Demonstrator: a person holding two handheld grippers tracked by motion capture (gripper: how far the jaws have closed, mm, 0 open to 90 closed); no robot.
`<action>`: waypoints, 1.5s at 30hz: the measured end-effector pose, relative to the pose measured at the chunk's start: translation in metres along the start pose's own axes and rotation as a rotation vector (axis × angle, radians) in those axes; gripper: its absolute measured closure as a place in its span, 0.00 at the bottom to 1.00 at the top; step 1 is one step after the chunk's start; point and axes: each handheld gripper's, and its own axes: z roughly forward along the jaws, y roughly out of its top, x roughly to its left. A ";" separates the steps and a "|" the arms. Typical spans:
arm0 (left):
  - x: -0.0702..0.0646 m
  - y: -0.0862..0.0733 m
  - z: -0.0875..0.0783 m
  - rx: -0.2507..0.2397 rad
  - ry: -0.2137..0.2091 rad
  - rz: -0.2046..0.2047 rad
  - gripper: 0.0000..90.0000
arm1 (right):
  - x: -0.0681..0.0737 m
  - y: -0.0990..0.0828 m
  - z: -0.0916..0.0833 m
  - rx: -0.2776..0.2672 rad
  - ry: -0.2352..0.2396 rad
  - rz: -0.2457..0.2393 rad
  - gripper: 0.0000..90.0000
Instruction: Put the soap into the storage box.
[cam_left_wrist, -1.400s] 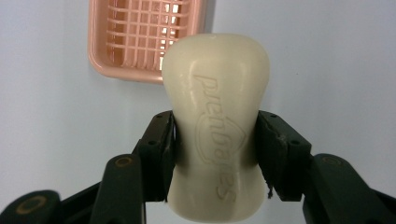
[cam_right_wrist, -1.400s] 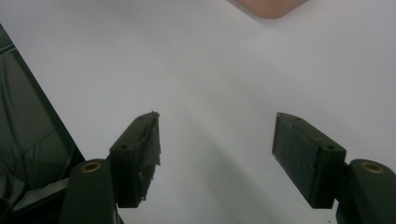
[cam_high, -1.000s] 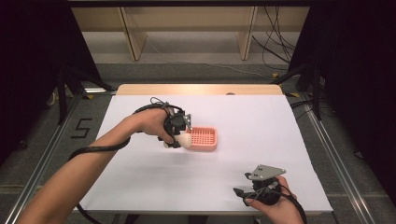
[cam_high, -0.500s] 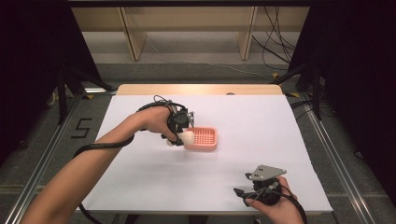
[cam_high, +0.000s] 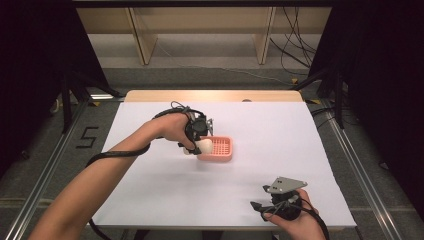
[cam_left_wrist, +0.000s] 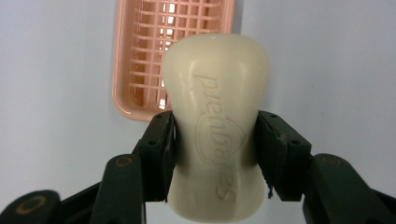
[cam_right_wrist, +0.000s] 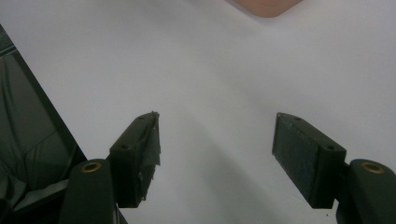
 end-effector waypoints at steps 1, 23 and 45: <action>0.000 0.001 0.000 -0.001 -0.001 0.000 0.55 | 0.000 0.000 0.000 -0.001 0.000 -0.001 0.37; 0.007 0.018 0.012 -0.004 0.017 0.007 0.55 | -0.001 0.000 -0.001 -0.004 0.000 -0.014 0.37; 0.014 0.033 0.023 -0.015 0.033 0.026 0.55 | -0.002 0.000 0.000 -0.007 0.015 -0.022 0.37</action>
